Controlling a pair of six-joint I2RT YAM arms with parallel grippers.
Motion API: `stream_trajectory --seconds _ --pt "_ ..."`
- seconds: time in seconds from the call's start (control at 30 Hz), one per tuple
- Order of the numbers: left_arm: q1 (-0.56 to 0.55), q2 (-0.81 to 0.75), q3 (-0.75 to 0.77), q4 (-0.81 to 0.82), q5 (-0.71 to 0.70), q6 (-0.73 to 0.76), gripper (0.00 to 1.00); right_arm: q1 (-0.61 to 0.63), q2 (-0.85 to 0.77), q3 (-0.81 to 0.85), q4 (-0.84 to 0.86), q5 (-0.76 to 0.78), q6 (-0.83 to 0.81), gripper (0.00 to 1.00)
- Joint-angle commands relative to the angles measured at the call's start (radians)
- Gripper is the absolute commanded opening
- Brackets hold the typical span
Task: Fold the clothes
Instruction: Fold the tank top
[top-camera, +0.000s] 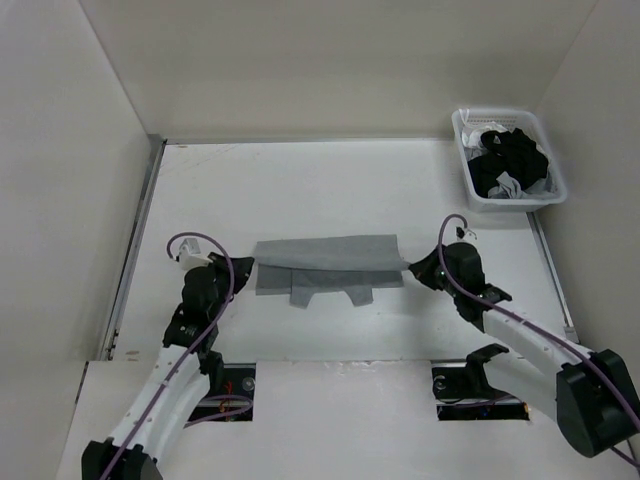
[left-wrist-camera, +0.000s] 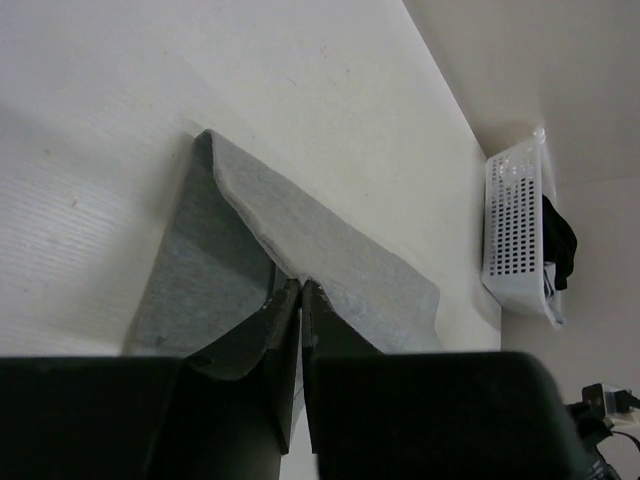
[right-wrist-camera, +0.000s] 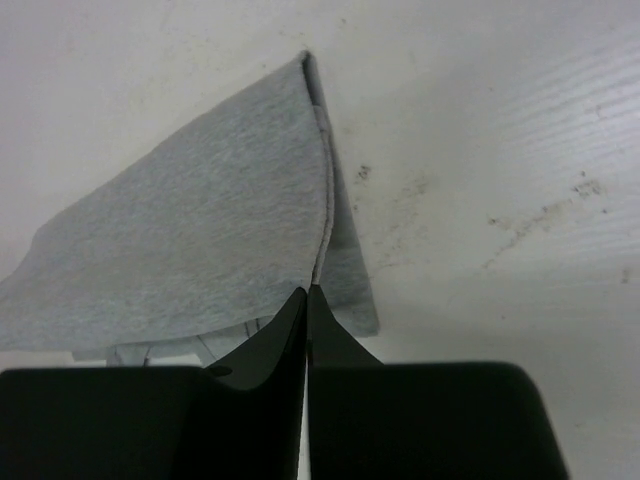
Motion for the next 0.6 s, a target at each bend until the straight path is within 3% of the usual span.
stream_trajectory --seconds 0.0,0.1,0.2,0.33,0.43,0.57 --pt "0.003 -0.070 -0.047 -0.121 0.004 -0.009 0.06 0.009 0.025 -0.037 -0.039 0.051 0.054 0.04" --pt "0.016 -0.105 -0.082 -0.183 0.004 -0.009 0.12 0.003 0.028 -0.047 -0.038 0.044 0.072 0.14" --pt "0.059 -0.160 -0.079 -0.224 -0.004 -0.013 0.19 -0.009 -0.016 -0.055 -0.041 0.047 0.065 0.33" --pt "0.093 -0.139 -0.033 -0.166 0.004 -0.006 0.19 -0.029 0.014 -0.014 -0.027 0.039 0.023 0.45" --pt "0.003 0.038 0.019 -0.030 0.005 0.001 0.17 -0.035 0.126 0.037 0.034 0.006 0.009 0.49" --pt "-0.230 0.296 0.083 0.144 -0.071 0.002 0.17 -0.063 0.298 0.083 0.125 -0.071 0.017 0.47"
